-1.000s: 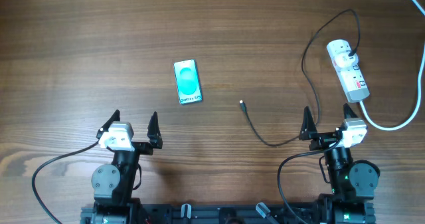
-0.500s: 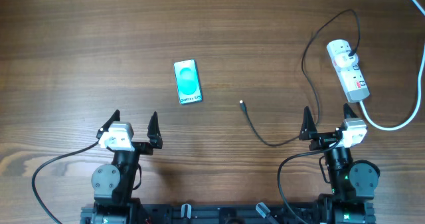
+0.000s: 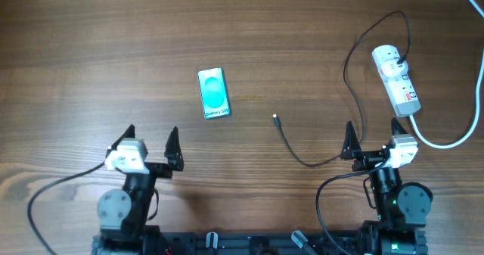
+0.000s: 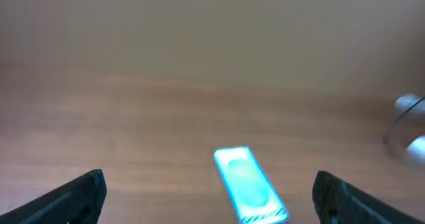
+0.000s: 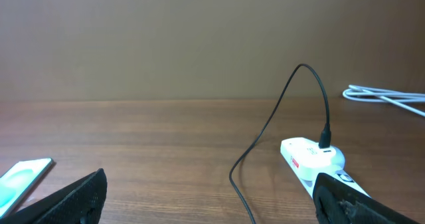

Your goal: Plug charger to phone and switch on socket

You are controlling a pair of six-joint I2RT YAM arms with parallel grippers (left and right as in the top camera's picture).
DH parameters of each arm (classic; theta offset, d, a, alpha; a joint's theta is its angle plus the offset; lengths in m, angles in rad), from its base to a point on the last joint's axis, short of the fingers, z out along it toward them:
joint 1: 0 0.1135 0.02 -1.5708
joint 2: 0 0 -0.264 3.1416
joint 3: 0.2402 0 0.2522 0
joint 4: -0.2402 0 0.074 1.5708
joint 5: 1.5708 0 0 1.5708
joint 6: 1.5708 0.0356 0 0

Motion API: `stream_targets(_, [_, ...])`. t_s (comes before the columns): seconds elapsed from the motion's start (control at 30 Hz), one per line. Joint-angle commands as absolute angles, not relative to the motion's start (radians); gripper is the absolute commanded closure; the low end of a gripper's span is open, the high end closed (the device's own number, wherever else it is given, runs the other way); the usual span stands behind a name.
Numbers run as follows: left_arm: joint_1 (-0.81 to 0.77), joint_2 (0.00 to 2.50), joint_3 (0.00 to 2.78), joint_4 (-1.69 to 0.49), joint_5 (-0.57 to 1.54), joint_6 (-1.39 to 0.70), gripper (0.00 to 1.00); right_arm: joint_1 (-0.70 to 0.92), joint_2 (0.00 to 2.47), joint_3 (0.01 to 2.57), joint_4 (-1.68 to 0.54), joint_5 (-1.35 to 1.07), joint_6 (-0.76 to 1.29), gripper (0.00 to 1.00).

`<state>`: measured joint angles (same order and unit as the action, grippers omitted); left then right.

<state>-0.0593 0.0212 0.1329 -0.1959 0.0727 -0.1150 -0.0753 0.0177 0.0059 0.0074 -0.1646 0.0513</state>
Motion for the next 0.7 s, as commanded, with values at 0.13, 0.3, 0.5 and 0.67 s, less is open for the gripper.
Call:
stream_targets(0.13, [-0.063, 0.475, 0.851, -0.646, 0.233, -0.224, 0.0, -0.082, 0.017, 0.005, 0.014, -0.181, 0.056, 0.0])
stream_targets(0.3, [-0.064, 1.061, 1.582, -1.195, 0.266, -0.22, 0.0, -0.082, 0.017, 0.005, 0.014, -0.181, 0.055, 0.0])
stream_targets(0.5, [-0.064, 1.656, 2.362, -1.684, 0.296, -0.213, 0.0, -0.082, 0.017, 0.005, 0.014, -0.181, 0.055, 0.0])
stream_targets(0.67, [-0.064, 1.832, 2.36, -1.641, 0.25, -0.214, 0.0, -0.082, 0.017, 0.005, 0.014, -0.181, 0.055, 0.0])
